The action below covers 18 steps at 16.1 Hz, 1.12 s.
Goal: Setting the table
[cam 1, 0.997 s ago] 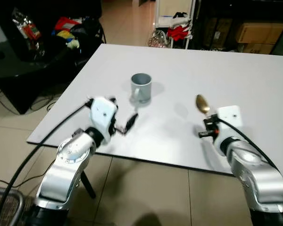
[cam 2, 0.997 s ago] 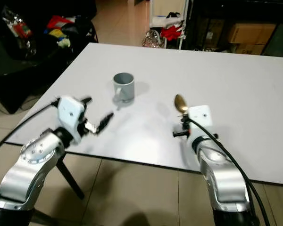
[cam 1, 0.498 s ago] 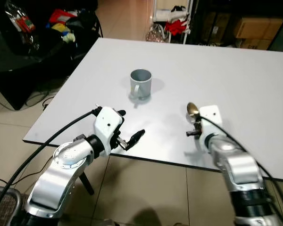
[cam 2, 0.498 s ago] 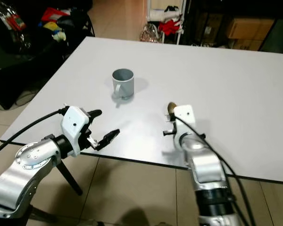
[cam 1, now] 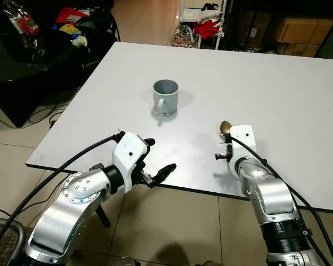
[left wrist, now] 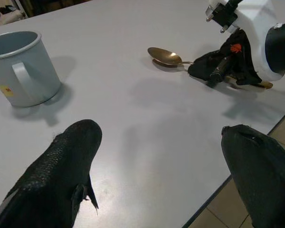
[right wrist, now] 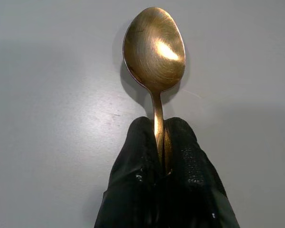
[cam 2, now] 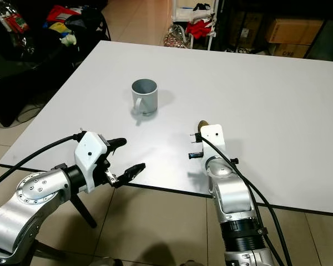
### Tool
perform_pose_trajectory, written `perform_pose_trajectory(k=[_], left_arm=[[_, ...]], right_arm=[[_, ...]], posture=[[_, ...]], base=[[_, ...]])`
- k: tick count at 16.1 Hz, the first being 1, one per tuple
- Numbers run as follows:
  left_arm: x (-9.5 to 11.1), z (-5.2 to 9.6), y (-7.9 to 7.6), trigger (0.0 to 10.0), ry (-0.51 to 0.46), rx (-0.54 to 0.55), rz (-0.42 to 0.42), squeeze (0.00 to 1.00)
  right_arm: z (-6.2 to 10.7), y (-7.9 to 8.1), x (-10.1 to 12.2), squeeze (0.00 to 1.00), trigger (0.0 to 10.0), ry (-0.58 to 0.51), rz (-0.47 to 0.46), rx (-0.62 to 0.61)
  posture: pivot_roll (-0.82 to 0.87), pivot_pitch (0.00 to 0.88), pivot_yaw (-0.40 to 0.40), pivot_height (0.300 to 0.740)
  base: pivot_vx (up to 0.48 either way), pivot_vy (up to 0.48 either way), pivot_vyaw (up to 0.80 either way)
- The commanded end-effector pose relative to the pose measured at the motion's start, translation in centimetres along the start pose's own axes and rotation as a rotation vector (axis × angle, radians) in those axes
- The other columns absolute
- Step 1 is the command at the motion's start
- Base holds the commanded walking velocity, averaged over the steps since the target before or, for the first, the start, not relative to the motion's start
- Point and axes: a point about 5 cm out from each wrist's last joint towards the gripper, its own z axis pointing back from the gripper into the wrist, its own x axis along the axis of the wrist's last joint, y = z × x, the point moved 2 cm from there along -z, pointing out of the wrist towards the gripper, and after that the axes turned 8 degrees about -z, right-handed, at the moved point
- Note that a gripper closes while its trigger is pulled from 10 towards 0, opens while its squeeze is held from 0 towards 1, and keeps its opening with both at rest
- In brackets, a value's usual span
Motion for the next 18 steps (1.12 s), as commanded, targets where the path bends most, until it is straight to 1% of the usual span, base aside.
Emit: perform_pose_trajectory(k=[1, 2, 3, 7, 9, 11, 13, 15, 16, 17, 18], left_arm=[[0.2, 0.2, -0.1, 10.0, 0.002, -0.004, -0.013, 0.00], [0.2, 0.2, 0.0, 10.0, 0.002, -0.005, -0.013, 0.00], [0.3, 0.3, 0.0, 10.0, 0.003, -0.006, -0.013, 0.00], [0.3, 0.4, 0.0, 10.0, 0.004, -0.003, -0.018, 0.00], [0.4, 0.5, 0.3, 10.0, -0.005, 0.013, -0.017, 0.00], [1.0, 0.8, 1.4, 10.0, -0.035, 0.075, -0.003, 0.00], [1.5, 0.9, 2.0, 10.0, -0.067, 0.108, 0.008, 0.00], [1.9, 0.8, 2.6, 10.0, -0.092, 0.177, 0.005, 0.00], [1.9, 0.7, 2.9, 10.0, -0.093, 0.206, 0.006, 0.00], [1.8, 0.5, 2.9, 10.0, -0.092, 0.225, 0.006, 0.00], [1.5, 0.3, 2.7, 10.0, -0.081, 0.236, 0.005, 0.00]], right_arm=[[-0.2, -0.5, -0.7, 0.08, 10.0, 0.031, 0.000, -0.028], [-0.2, -0.5, -0.8, 0.56, 10.0, 0.033, -0.002, -0.032], [-0.2, -0.4, -0.8, 1.00, 10.0, 0.030, -0.010, -0.030], [-0.1, -0.3, -0.7, 1.00, 10.0, 0.021, -0.024, -0.024], [0.5, -0.5, 0.6, 1.00, 10.0, -0.024, -0.042, -0.019], [2.8, -0.4, 3.4, 1.00, 10.0, -0.132, -0.115, 0.018], [4.1, -0.1, 4.4, 1.00, 10.0, -0.188, -0.126, 0.060], [5.1, 0.3, 4.3, 1.00, 10.0, -0.231, -0.098, 0.099], [5.4, 0.4, 4.1, 1.00, 10.0, -0.261, -0.063, 0.111], [5.5, 0.3, 3.5, 1.00, 10.0, -0.259, -0.070, 0.119], [5.6, 0.1, 2.7, 1.00, 10.0, -0.250, -0.118, 0.133]], posture=[[0.02, 0.079, 0.021, 0.740], [0.02, 0.078, 0.020, 0.740], [0.02, 0.078, 0.020, 0.740], [0.02, 0.075, 0.019, 0.740], [0.03, 0.071, 0.018, 0.740], [0.03, 0.057, 0.027, 0.740], [0.03, 0.047, 0.030, 0.740], [0.02, 0.025, 0.033, 0.740], [0.02, 0.019, 0.033, 0.740], [0.02, 0.012, 0.031, 0.740], [0.02, 0.001, 0.029, 0.740]], base=[[0.000, 0.000, 0.00], [0.000, 0.000, 0.00], [0.000, 0.000, 0.00], [0.000, 0.000, 0.00], [0.000, 0.000, 0.00], [0.000, 0.000, 0.00], [0.000, 0.000, 0.00], [0.000, 0.000, 0.00], [0.000, 0.000, 0.00], [0.000, 0.000, 0.00], [0.000, 0.000, 0.00]])
